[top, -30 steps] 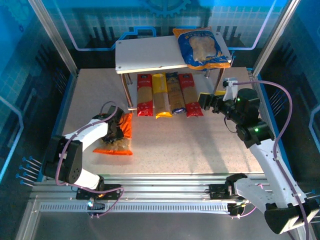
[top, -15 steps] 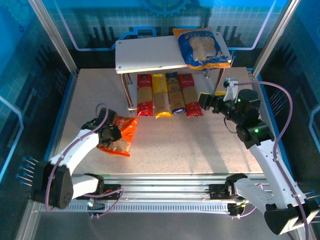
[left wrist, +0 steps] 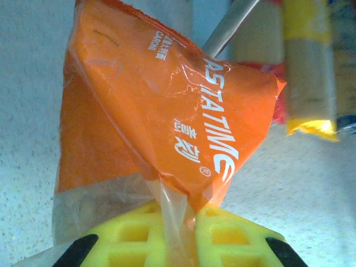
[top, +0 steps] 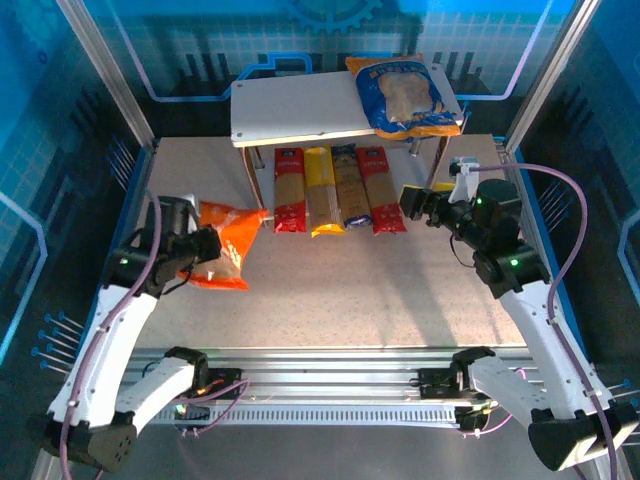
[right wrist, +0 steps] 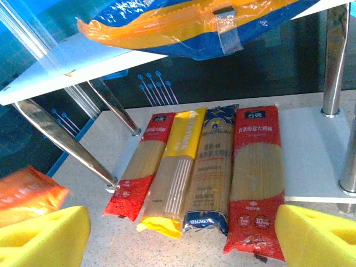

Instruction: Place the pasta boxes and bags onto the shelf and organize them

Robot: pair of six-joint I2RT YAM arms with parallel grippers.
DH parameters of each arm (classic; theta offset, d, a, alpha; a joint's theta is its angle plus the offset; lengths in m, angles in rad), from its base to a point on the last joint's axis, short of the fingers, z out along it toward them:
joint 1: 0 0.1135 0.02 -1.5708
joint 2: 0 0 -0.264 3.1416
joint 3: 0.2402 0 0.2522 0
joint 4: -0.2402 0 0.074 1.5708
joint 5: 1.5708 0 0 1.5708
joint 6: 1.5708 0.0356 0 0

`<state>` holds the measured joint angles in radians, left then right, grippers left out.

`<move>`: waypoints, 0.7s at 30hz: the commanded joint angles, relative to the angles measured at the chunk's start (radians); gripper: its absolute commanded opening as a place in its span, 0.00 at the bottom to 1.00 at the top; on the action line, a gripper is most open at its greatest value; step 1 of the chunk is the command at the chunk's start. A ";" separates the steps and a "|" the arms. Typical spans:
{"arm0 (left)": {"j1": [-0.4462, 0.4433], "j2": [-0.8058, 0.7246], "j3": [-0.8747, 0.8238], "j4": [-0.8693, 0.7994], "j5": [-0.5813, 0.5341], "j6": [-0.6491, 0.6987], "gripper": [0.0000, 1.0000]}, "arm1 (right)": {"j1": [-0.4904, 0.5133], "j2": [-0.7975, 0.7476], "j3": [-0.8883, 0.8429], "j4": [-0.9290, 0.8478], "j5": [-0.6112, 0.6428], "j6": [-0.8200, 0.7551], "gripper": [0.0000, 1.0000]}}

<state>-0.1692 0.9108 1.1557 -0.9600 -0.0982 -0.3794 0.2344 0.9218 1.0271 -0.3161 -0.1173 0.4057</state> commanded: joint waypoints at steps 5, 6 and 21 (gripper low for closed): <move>0.008 0.006 0.389 0.040 0.038 0.126 0.00 | -0.014 -0.007 0.034 -0.041 0.028 -0.026 0.87; 0.008 0.022 0.431 0.048 0.045 0.135 0.00 | -0.015 -0.005 0.039 -0.047 0.027 -0.029 0.87; 0.007 0.427 0.875 0.409 0.208 0.059 0.00 | -0.007 0.037 0.063 -0.049 0.008 0.002 0.86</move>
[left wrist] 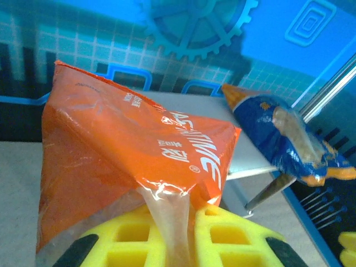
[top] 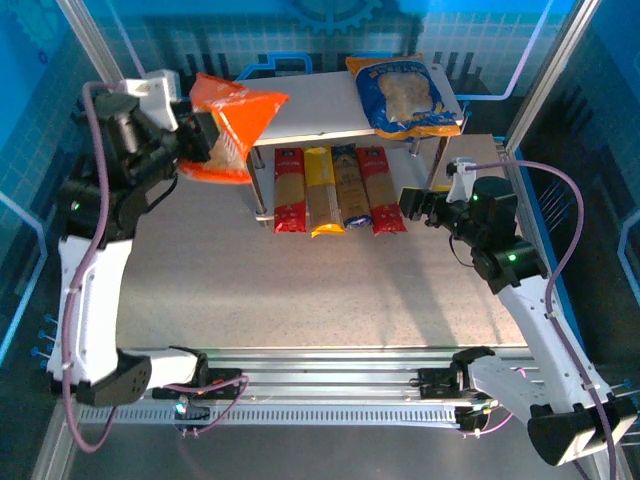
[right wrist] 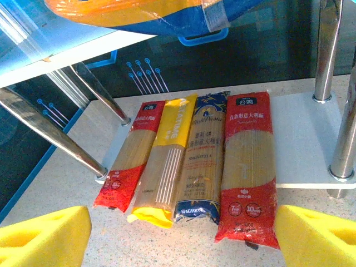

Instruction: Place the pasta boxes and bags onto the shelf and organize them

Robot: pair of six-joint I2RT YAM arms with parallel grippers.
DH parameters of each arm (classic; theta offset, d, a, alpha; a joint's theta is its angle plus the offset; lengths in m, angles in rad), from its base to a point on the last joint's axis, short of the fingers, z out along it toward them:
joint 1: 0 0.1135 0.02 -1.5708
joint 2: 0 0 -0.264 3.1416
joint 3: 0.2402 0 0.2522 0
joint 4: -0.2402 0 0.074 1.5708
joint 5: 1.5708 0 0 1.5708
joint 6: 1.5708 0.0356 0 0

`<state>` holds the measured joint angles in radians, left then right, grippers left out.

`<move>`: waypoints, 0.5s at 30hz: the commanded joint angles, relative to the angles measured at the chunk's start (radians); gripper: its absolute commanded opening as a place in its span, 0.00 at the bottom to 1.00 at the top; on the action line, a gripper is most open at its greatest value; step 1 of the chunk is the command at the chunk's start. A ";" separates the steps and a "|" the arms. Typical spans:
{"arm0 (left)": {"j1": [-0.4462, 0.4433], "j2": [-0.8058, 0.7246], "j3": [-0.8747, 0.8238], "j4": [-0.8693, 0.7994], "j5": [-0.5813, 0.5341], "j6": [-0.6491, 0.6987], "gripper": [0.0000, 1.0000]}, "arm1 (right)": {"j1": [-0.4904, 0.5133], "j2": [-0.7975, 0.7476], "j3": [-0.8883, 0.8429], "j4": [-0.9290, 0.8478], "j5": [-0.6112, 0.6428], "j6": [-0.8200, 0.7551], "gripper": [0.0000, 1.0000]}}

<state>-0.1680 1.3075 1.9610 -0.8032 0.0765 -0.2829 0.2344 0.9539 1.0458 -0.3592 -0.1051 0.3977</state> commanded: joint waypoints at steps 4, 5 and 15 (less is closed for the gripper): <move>0.005 0.094 0.064 0.373 -0.016 -0.075 0.00 | 0.000 0.015 0.049 -0.003 -0.003 0.007 0.86; 0.005 0.101 0.050 0.410 -0.027 -0.089 0.00 | 0.002 0.020 0.051 -0.004 -0.004 0.007 0.86; -0.021 0.212 0.065 0.590 -0.056 -0.177 0.00 | 0.008 0.052 0.062 0.009 -0.015 -0.002 0.86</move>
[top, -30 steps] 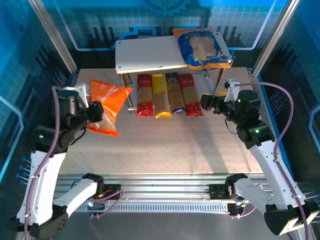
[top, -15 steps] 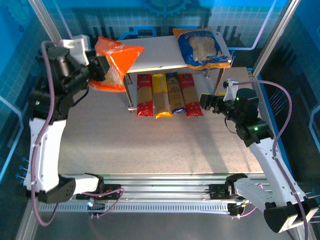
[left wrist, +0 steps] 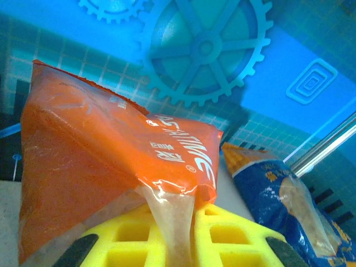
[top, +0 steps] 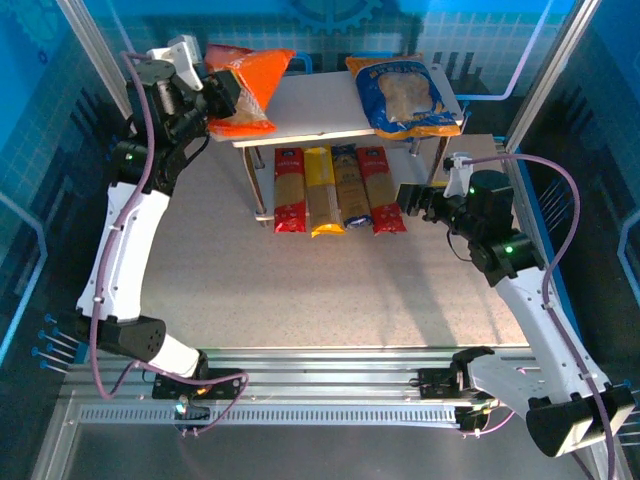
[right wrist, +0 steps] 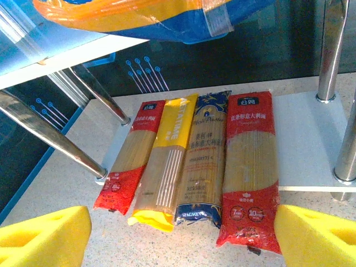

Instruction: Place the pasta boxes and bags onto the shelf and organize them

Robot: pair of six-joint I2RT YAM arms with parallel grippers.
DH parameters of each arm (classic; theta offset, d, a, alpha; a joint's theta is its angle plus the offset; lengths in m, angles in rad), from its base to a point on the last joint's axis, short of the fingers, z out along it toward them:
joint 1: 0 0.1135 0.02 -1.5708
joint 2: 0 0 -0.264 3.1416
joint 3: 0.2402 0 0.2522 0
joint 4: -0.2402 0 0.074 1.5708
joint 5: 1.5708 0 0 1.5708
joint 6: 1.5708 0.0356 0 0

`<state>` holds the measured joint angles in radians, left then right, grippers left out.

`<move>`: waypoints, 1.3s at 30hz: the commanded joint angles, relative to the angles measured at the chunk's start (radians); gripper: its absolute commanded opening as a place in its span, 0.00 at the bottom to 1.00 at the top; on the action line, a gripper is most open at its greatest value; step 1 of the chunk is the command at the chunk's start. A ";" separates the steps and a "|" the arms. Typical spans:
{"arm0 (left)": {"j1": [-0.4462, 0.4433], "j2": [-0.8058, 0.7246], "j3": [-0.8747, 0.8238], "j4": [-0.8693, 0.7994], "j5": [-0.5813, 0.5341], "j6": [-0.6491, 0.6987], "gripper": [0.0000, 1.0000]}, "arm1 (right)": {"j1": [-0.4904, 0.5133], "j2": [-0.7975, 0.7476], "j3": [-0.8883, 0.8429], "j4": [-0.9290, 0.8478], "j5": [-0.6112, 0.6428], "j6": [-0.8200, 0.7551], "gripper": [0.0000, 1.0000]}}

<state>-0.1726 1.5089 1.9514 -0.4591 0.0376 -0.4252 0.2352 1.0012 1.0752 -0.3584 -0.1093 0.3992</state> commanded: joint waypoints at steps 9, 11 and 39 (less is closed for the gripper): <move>-0.100 0.091 0.070 0.354 -0.113 -0.050 0.00 | 0.009 0.018 0.015 0.027 -0.018 0.000 0.86; -0.126 0.108 0.056 0.388 -0.155 -0.042 0.00 | 0.009 0.019 0.011 0.031 -0.020 0.000 0.86; -0.226 0.154 -0.124 0.528 -0.414 0.017 0.00 | 0.006 0.034 -0.003 0.029 -0.026 -0.023 0.87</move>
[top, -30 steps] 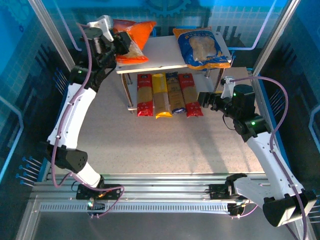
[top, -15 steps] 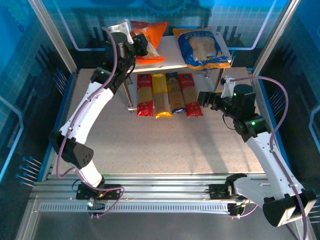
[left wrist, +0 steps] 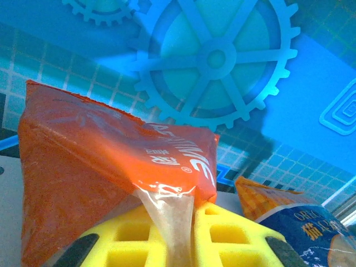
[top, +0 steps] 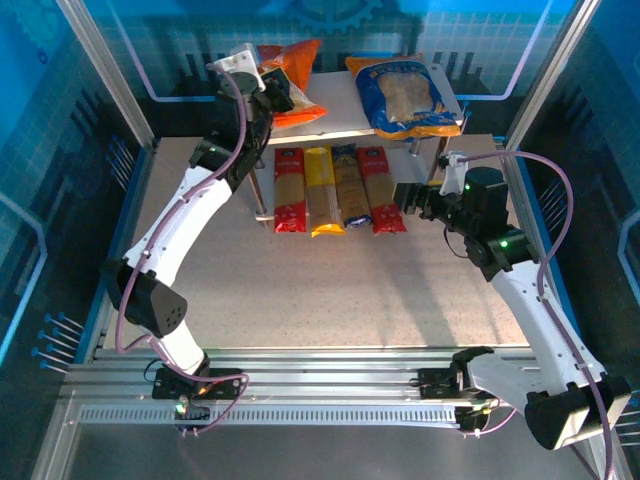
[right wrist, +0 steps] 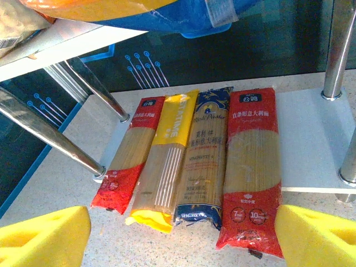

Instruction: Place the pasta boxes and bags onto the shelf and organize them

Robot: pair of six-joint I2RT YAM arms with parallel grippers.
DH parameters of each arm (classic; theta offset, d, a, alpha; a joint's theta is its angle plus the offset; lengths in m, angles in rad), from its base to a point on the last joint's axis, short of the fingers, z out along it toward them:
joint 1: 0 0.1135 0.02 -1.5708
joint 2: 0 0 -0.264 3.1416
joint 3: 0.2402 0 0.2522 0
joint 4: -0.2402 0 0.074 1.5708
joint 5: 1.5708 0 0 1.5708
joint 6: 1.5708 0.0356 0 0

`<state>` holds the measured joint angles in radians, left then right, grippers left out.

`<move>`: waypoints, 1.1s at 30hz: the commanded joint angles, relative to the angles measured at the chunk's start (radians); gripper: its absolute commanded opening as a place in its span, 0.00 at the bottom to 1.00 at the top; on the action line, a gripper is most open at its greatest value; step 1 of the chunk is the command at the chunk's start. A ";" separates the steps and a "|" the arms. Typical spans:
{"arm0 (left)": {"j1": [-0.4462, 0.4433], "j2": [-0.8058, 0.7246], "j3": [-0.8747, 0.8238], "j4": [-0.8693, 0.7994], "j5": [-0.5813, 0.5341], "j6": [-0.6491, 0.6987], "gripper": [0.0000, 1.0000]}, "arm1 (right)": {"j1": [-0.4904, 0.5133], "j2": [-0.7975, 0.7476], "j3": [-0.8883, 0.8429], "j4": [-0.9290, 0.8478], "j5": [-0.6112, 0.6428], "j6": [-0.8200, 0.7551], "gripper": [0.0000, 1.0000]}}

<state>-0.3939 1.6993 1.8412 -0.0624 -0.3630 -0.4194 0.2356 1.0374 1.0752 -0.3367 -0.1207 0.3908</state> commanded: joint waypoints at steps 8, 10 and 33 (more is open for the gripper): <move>-0.003 -0.054 -0.104 0.095 0.021 -0.031 0.12 | 0.005 -0.022 -0.008 0.008 -0.016 -0.009 0.87; -0.003 -0.048 -0.104 0.075 0.042 -0.042 0.28 | 0.005 -0.029 -0.013 0.005 -0.014 -0.010 0.87; -0.003 -0.134 0.013 -0.244 0.088 0.163 0.46 | 0.005 -0.046 0.002 -0.004 -0.018 0.012 0.87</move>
<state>-0.3950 1.5623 1.7988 -0.2054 -0.2619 -0.3321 0.2356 0.9974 1.0660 -0.3431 -0.1238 0.3920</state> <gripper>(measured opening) 0.461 0.868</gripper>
